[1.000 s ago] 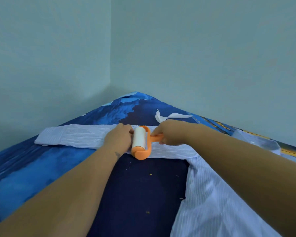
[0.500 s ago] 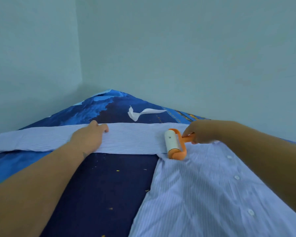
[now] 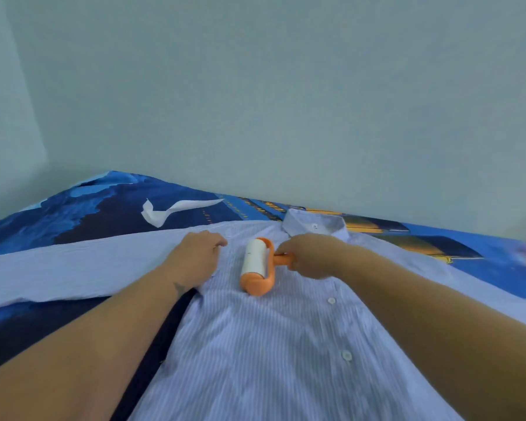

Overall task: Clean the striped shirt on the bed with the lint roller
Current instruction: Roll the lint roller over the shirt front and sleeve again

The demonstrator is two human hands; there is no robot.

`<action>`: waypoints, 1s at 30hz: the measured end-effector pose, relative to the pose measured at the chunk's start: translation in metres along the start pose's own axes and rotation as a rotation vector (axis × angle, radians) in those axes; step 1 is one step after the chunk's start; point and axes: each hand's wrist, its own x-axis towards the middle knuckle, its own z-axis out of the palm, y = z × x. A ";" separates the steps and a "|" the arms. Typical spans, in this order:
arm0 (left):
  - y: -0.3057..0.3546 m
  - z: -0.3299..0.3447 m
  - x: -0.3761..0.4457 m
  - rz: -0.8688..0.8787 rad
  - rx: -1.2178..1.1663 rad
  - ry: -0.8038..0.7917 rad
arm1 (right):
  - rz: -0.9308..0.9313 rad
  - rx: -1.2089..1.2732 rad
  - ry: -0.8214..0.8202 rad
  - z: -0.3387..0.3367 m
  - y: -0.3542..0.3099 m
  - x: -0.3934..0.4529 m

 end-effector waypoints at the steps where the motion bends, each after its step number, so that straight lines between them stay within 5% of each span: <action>1: 0.005 0.005 0.003 0.019 -0.003 -0.024 | 0.002 0.019 0.020 0.005 0.004 -0.002; 5: 0.001 0.017 0.002 -0.004 0.076 -0.158 | 0.001 0.078 -0.002 0.012 0.024 -0.015; 16: 0.016 0.019 0.001 -0.041 0.178 -0.134 | 0.125 0.129 -0.057 0.026 0.109 -0.073; 20: 0.033 0.011 0.012 -0.122 0.260 -0.236 | 0.173 0.051 -0.138 0.009 0.139 -0.102; 23: 0.054 0.012 0.028 -0.105 0.391 -0.169 | 0.235 0.063 -0.062 -0.003 0.158 -0.109; 26: 0.073 0.030 0.045 -0.089 0.284 -0.058 | 0.220 0.228 0.064 -0.001 0.142 -0.092; 30: 0.080 0.049 0.070 -0.135 0.100 -0.080 | 0.123 0.129 0.104 0.012 0.105 -0.053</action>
